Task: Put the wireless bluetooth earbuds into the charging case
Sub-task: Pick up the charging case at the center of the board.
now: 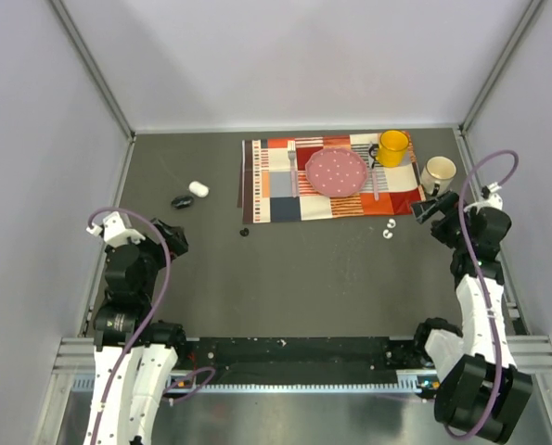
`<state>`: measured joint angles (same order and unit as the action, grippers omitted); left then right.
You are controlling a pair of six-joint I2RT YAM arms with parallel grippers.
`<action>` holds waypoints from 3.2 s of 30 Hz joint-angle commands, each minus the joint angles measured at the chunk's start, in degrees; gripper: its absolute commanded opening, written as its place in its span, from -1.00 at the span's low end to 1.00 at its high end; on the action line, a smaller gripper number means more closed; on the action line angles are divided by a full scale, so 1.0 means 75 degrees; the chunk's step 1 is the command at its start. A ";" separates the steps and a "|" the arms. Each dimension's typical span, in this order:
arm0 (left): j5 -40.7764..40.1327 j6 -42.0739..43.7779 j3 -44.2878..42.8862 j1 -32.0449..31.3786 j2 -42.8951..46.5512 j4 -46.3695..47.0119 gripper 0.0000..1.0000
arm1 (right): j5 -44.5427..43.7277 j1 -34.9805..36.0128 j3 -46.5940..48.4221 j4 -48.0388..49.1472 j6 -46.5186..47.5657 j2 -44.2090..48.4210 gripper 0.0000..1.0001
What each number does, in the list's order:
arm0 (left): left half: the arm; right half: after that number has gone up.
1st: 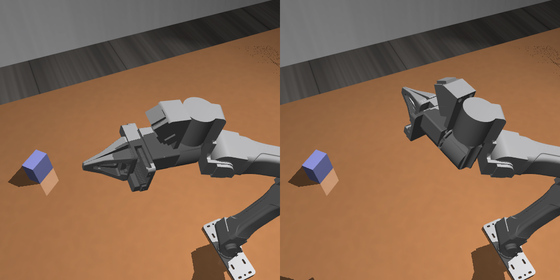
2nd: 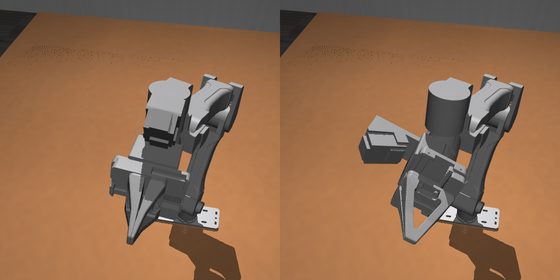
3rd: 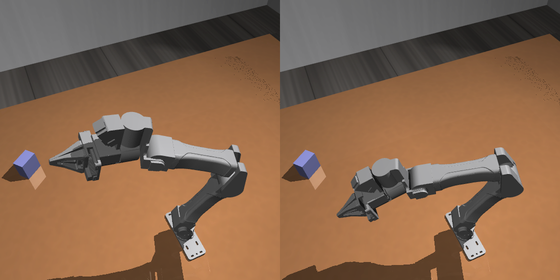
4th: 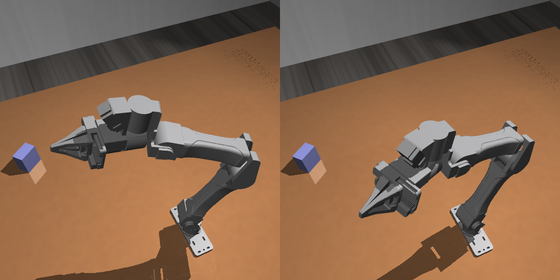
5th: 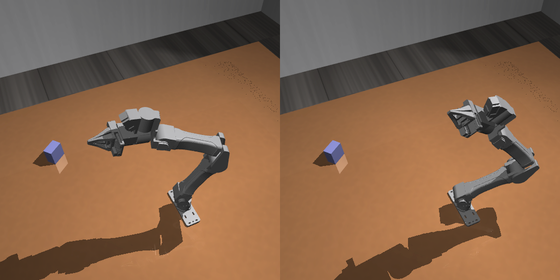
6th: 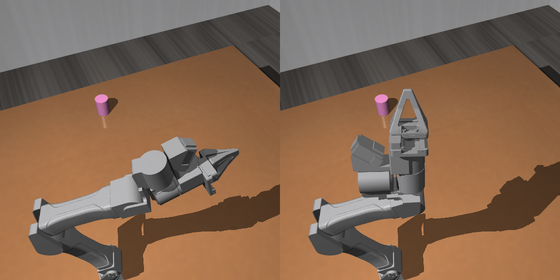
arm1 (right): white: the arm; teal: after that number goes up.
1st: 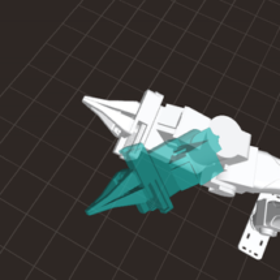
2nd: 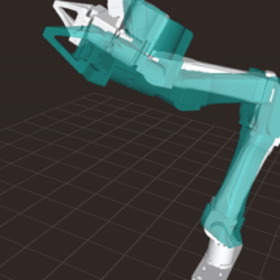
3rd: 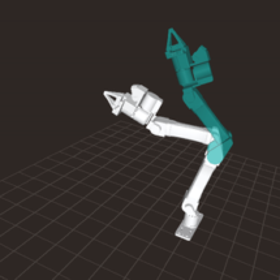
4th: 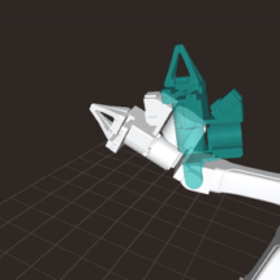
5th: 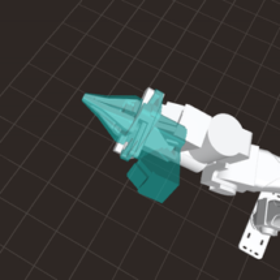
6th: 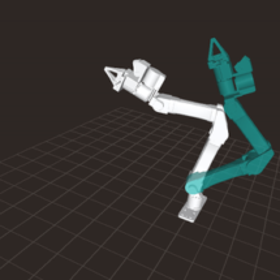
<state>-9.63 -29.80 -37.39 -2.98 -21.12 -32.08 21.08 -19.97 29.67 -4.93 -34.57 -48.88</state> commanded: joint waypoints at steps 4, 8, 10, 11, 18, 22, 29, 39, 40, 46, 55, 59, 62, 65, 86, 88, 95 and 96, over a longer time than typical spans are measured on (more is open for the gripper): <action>0.0522 -0.0034 0.0227 0.0046 -0.0007 0.0855 0.98 | 0.1829 0.1300 0.1176 0.0306 0.1187 -0.0512 0.93; 0.0358 0.0129 0.0040 0.0046 -0.0194 0.0808 0.98 | 0.2240 0.2108 0.1586 0.0282 0.1292 -0.0771 0.94; 0.0218 0.0176 -0.0123 0.0046 -0.0370 0.0598 0.98 | 0.1995 0.2473 0.1715 0.0142 0.1397 -0.0830 0.94; 0.0159 0.0246 -0.0183 0.0046 -0.0452 0.0539 0.98 | 0.1797 0.2846 0.1832 0.0049 0.1456 -0.0911 0.95; -0.0158 0.0270 0.0087 0.0046 -0.0944 0.0679 0.98 | 0.1829 0.3609 0.2524 0.0597 -0.0111 -0.1872 0.91; -0.0193 0.0457 -0.0170 0.0046 -0.1343 0.0667 0.98 | 0.1490 0.4465 0.2080 0.0950 0.0202 -0.1313 0.90; 0.0450 0.0587 -0.0546 0.0046 -0.2397 0.0773 0.98 | 0.1511 0.4478 0.2092 0.0341 0.0285 -0.1205 0.90; 0.0498 0.0376 -0.0254 0.0035 -0.3253 0.1299 0.98 | 0.1560 0.4467 0.1469 0.0096 0.0424 -0.0175 0.91; 0.0533 0.0330 -0.0230 0.0046 -0.3312 0.1381 0.97 | 0.1537 0.4467 0.1516 0.0013 0.0472 -0.0116 0.91; 0.0663 0.0270 -0.0347 0.0046 -0.3944 0.1769 0.91 | 0.1689 0.4478 0.1458 0.0491 0.0180 -0.0196 0.92; 0.0112 0.0470 -0.0616 0.0046 -0.5081 0.2293 0.82 | 0.1725 0.4467 0.1423 0.0353 0.0214 -0.0373 0.90; -0.0063 0.0575 -0.1225 0.0046 -0.6215 0.2401 0.82 | 0.1619 0.4467 0.1434 0.0294 0.0308 -0.0268 0.90; -0.0344 0.0284 -0.1915 0.0058 -0.7186 0.2146 0.83 | 0.1537 0.4455 0.1458 0.0294 0.0320 -0.0303 0.91; -0.0859 -0.0279 -0.2783 0.0070 -0.8101 0.1664 0.85 | 0.1373 0.4467 0.1505 0.0282 0.0308 -0.0431 0.92; -0.1975 -0.4498 -0.6464 0.0339 -1.1784 -0.1325 0.73 | 0.0892 0.4467 0.1821 0.0224 0.0613 -0.1545 0.97; -0.1846 -0.4778 -0.6616 0.0536 -1.1948 -0.1488 0.72 | 0.0869 0.4467 0.1845 0.0224 0.0625 -0.1615 0.97; -0.1494 -0.5167 -0.6734 0.0866 -1.2218 -0.1559 0.69 | 0.0787 0.4467 0.1880 0.0212 0.0683 -0.1685 0.98; -0.1470 -0.5202 -0.6792 0.0901 -1.2253 -0.1617 0.68 | 0.0775 0.4467 0.1891 0.0200 0.0683 -0.1709 0.98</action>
<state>-21.23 -64.84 -85.45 2.81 -111.83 -42.04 27.83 13.34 40.64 -4.32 -30.59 -61.39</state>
